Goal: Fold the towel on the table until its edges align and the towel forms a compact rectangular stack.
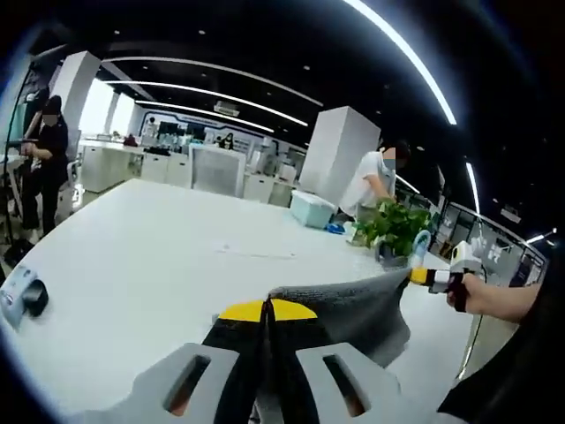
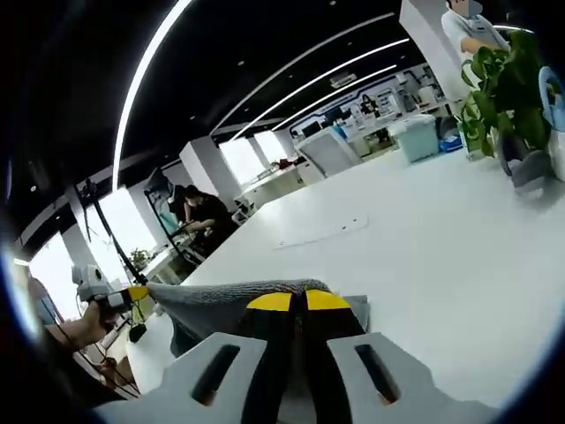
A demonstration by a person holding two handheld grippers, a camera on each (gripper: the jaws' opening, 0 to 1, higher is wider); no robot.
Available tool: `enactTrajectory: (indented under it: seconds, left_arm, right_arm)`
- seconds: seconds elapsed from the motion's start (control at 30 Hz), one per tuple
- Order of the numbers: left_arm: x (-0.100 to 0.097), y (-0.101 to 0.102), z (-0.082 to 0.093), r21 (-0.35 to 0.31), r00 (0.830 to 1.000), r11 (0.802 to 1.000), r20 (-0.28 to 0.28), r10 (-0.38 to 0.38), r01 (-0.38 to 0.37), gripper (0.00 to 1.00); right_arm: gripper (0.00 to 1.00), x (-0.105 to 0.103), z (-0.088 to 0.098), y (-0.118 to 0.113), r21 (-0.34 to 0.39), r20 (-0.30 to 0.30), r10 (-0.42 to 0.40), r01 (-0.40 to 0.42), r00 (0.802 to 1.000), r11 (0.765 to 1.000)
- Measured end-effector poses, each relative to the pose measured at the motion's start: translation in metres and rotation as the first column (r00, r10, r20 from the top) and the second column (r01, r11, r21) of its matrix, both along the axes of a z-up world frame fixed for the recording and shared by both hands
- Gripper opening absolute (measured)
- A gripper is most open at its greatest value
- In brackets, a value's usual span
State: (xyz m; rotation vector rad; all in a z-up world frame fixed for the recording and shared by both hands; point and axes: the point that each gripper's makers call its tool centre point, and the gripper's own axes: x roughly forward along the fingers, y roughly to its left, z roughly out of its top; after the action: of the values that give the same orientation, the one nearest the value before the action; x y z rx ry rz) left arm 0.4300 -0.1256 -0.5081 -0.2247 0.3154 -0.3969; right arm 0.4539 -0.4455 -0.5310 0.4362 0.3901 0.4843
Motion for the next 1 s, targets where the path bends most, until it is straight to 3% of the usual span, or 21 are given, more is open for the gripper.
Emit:
enactTrajectory:
  seconds: [0.07, 0.1, 0.13, 0.17, 0.5, 1.0]
  left_arm:
    - [0.003, -0.004, -0.003, -0.059, 1.0, 0.998, -0.022, 0.001, -0.002, 0.01]
    - [0.005, -0.005, -0.007, -0.04, 1.0, 0.999, -0.023, -0.01, 0.009, 0.01]
    - [0.005, -0.005, -0.016, 0.005, 0.999, 1.0, -0.038, -0.015, 0.016, 0.01]
    - [0.006, -0.006, -0.019, 0.003, 0.999, 1.0, -0.047, -0.017, 0.018, 0.0]
    - [0.018, 0.001, -0.025, -0.031, 0.998, 0.999, -0.05, 0.023, -0.024, 0.0]
    - [0.043, 0.003, -0.06, -0.019, 0.991, 0.999, -0.129, 0.033, -0.036, 0.0]
  right_arm:
    - [0.0, 0.001, 0.001, 0.003, 0.007, 0.006, 0.005, -0.005, 1.0, 1.0]
    - [0.0, 0.001, 0.004, 0.012, -0.033, 0.047, 0.064, -0.063, 0.997, 0.997]
    - [0.0, 0.002, 0.002, 0.014, -0.057, 0.044, 0.08, -0.078, 0.996, 0.995]
    - [0.0, 0.003, -0.002, 0.017, -0.056, 0.011, 0.078, -0.077, 0.997, 0.995]
    - [0.0, 0.02, -0.012, 0.011, -0.014, -0.029, 0.035, -0.035, 0.999, 0.999]
    - [0.0, 0.042, -0.051, 0.011, -0.036, -0.154, 0.026, -0.032, 0.988, 0.999]
